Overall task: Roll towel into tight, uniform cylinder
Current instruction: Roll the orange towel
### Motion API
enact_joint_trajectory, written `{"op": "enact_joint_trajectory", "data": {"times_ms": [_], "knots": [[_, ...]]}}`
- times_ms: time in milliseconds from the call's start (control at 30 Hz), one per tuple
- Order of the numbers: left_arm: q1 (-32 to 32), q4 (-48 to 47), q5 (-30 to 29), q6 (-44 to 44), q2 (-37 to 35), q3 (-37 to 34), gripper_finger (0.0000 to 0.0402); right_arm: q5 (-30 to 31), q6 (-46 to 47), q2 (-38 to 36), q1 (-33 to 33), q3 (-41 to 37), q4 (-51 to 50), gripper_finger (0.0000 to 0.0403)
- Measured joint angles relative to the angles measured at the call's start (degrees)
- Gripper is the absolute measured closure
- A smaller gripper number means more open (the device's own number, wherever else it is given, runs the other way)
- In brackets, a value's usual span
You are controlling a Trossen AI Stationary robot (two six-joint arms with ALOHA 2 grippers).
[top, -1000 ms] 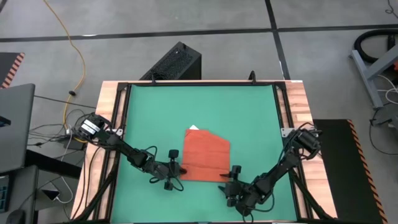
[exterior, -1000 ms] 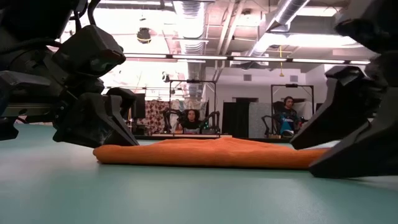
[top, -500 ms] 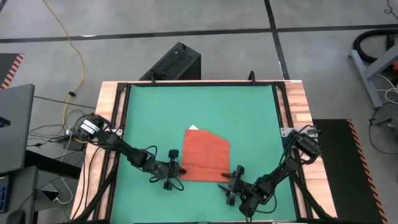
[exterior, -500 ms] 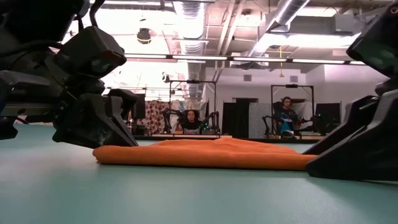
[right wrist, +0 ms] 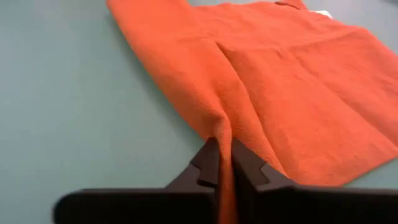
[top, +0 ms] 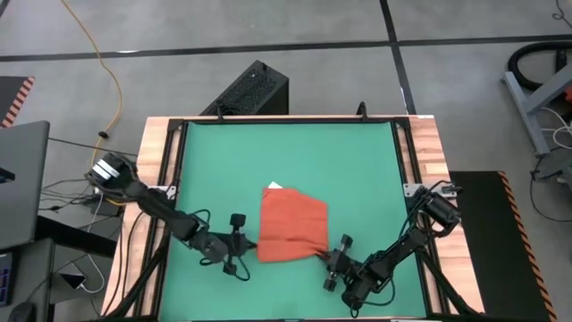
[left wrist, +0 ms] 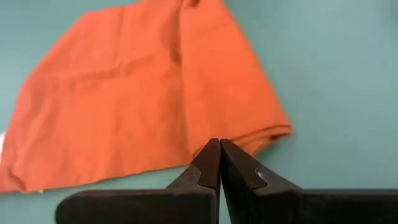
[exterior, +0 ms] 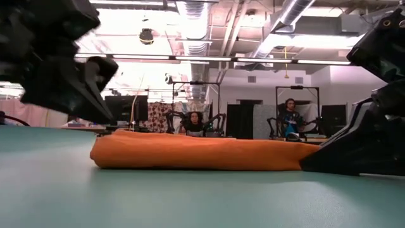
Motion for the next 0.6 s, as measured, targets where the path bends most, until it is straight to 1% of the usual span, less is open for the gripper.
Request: {"op": "enact_joint_trajectory", "data": {"times_ms": [67,100,167,233,367,500,600], "knots": [[-1.43,-0.85,0.62,2.28,-1.98,0.00,0.0401,0.72,0.03,0.16,0.33,0.00,0.22,0.0386],[-2.12,-0.67,1.07,3.53,-2.50,0.02,0.0400,0.80,-0.03,0.20,0.40,0.00,0.25,0.0388],[-3.48,0.02,1.14,5.19,-2.77,0.03,0.0395,0.80,-0.50,0.20,0.37,-0.02,0.61,0.0387],[-4.35,1.83,1.08,7.74,-1.89,0.04,0.0386,0.80,-0.51,0.20,0.14,-0.04,1.12,0.0376],[-5.62,6.00,0.85,16.81,2.08,0.26,0.0355,0.80,-0.51,0.24,-0.12,0.06,1.34,0.0351],[-5.37,5.73,-0.07,22.80,8.05,2.39,0.0310,0.80,-0.53,0.26,-0.12,0.09,1.64,0.0349],[-5.11,5.74,-2.01,25.95,11.98,5.01,0.0274,0.78,-0.60,0.28,-0.12,0.07,2.08,0.0352]]}}
